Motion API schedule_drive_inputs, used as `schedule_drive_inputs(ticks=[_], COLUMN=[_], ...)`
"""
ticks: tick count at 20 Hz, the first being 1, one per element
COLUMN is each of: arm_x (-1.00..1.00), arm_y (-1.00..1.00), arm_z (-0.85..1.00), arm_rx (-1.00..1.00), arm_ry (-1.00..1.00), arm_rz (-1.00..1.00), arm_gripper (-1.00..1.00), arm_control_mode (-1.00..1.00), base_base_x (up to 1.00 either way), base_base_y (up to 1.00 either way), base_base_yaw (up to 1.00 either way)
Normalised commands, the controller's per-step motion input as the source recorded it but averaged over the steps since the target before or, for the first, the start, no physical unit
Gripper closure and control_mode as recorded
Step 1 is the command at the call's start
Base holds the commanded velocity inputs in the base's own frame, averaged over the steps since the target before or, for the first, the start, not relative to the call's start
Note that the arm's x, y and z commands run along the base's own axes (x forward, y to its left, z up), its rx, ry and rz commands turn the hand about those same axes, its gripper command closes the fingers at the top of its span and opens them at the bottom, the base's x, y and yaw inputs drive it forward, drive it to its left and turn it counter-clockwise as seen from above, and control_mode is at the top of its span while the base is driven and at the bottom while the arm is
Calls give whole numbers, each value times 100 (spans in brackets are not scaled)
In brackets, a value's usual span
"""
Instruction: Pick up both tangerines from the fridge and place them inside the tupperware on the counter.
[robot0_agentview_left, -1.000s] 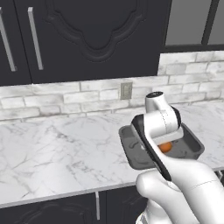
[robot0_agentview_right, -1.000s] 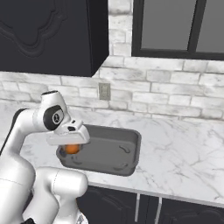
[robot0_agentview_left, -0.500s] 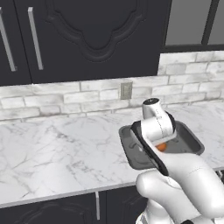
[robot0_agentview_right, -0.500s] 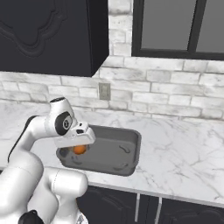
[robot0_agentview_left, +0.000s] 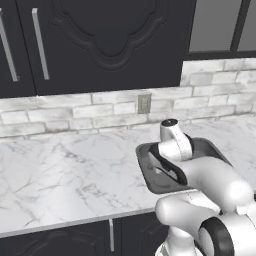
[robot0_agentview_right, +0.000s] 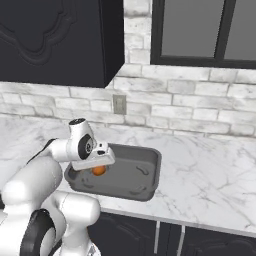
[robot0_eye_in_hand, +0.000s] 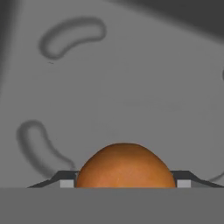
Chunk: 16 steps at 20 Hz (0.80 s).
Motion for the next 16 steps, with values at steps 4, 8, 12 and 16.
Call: schedule_drive_inputs(ticks=[4, 8, 12, 16], arm_x=[44, 38, 34, 18], arm_y=[0, 0, -2, -1], arm_z=[-50, -29, -23, -31], arm_rx=[0, 2, 9, 3], arm_ry=[10, 25, 13, 0], arm_rz=[5, 3, 6, 6], arm_gripper=[100, 100, 100, -100], arm_control_mode=[-100, -100, -100, -100], base_base_x=[0, 0, 0, 0], base_base_y=[0, 0, 0, 0], base_base_yaw=[0, 0, 0, 0])
